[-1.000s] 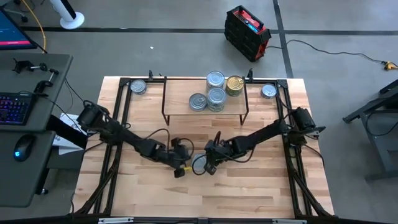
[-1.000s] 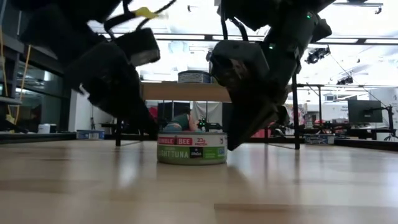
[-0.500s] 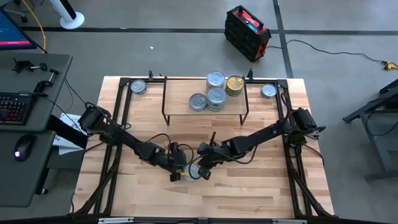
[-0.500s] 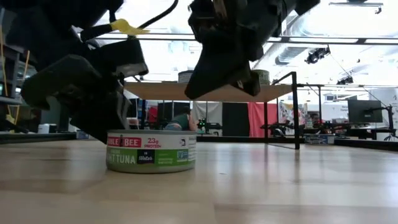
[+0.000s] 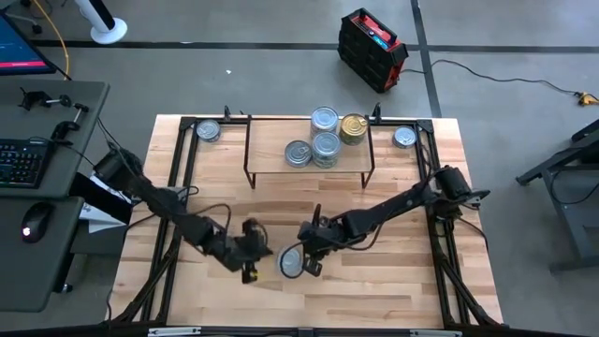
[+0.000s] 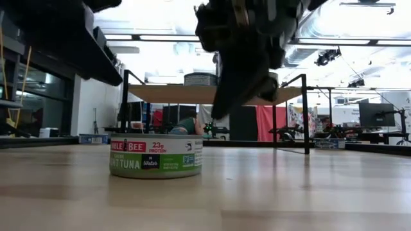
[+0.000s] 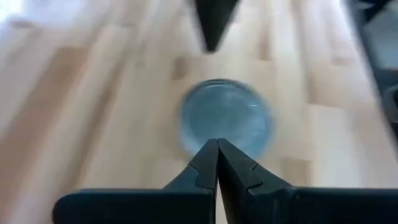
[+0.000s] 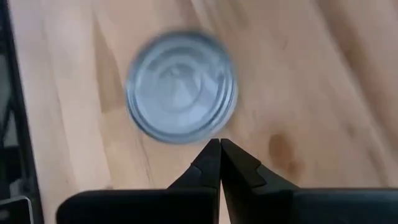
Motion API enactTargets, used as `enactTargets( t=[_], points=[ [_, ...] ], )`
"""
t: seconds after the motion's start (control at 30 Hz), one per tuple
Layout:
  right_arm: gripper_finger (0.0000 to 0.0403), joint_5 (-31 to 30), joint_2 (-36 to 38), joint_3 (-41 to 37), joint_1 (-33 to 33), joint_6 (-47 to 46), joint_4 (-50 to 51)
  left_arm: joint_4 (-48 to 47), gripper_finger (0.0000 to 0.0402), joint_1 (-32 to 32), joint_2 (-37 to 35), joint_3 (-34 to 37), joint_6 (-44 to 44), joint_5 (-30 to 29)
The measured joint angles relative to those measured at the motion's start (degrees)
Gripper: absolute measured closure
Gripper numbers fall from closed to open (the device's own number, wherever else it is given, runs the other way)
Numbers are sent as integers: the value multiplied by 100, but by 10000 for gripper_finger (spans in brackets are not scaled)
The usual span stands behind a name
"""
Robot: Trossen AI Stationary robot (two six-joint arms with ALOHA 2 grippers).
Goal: Stack canned seafood by type on shelf
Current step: Stack the light green tuna can on top of the other light green tuna can on the shelf
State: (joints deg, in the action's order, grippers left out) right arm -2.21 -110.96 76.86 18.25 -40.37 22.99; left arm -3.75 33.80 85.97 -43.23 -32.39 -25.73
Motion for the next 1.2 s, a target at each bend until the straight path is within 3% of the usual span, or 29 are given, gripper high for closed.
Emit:
enactTargets(
  t=[0.2, 0.6, 0.93, 1.2],
  points=[
    [403, 473, -469, -7, 135, -111, -162, 825, 402, 175, 790, -2, -318, -4],
    [403, 371, -636, -9, 243, -355, -532, 1395, 402, -26, 1450, -9, -250, 229],
    [403, 305, -611, -13, 231, -313, -734, 1384, 402, -2, 1574, -11, -244, 238],
    [403, 529, -563, 454, 315, 15, -476, 1231, 401, -6, 1576, -4, -390, 140]
  ],
)
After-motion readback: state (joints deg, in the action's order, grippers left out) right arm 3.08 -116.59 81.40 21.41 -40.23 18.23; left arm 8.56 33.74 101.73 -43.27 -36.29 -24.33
